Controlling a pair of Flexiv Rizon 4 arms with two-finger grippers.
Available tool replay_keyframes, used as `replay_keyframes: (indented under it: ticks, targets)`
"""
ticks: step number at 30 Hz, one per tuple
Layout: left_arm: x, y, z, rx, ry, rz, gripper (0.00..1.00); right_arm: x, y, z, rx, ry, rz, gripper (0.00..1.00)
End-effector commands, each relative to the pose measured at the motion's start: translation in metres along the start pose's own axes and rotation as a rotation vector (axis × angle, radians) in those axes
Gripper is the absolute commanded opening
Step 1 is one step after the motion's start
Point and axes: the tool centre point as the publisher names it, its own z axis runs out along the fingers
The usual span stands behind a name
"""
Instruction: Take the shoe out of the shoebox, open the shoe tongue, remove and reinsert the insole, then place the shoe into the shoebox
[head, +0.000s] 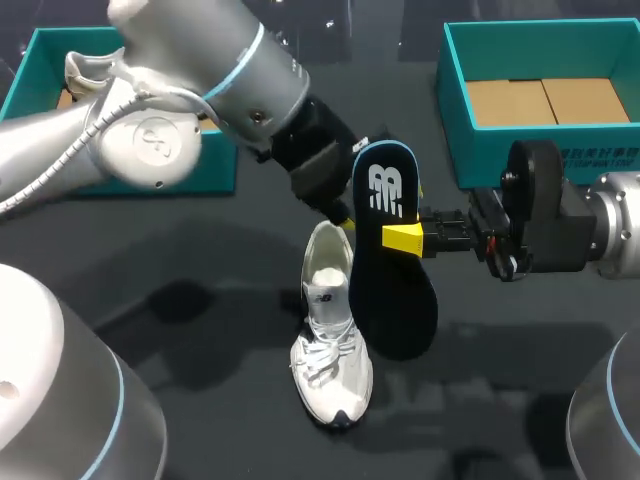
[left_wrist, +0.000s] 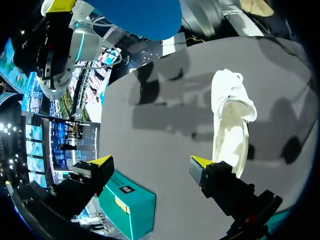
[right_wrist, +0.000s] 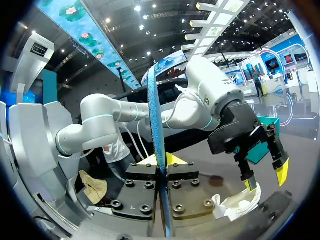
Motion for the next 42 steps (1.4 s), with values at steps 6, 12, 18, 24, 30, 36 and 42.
replay_keyframes:
  ticks: [6, 12, 18, 24, 30, 36, 42]
  targets:
    - [-0.016, -0.005, -0.022, 0.01, -0.353, -0.01, 1.0, -0.001, 0.0, 0.002, 0.0, -0.001, 0.001, 0.0]
    - [-0.025, -0.003, -0.035, -0.002, -0.48, -0.015, 1.0, -0.001, 0.0, 0.002, 0.0, -0.001, 0.001, 0.0]
    - [-0.029, -0.001, -0.046, -0.003, -0.583, -0.007, 1.0, -0.001, 0.0, 0.002, 0.0, -0.001, 0.001, 0.0]
    - [-0.029, 0.001, -0.06, 0.021, -0.724, 0.037, 1.0, -0.001, 0.0, 0.002, 0.0, -0.001, 0.001, 0.0]
    - [-0.029, 0.0, -0.065, -0.02, -0.812, 0.093, 1.0, -0.001, 0.0, 0.002, 0.0, -0.001, 0.001, 0.0]
    - [-0.027, 0.002, -0.066, -0.054, -0.821, 0.109, 1.0, -0.001, 0.0, 0.002, 0.0, -0.001, 0.001, 0.0]
    - [-0.026, 0.011, -0.072, -0.07, -0.824, 0.107, 1.0, -0.02, 0.01, -0.019, -0.022, 0.035, 0.068, 0.0]
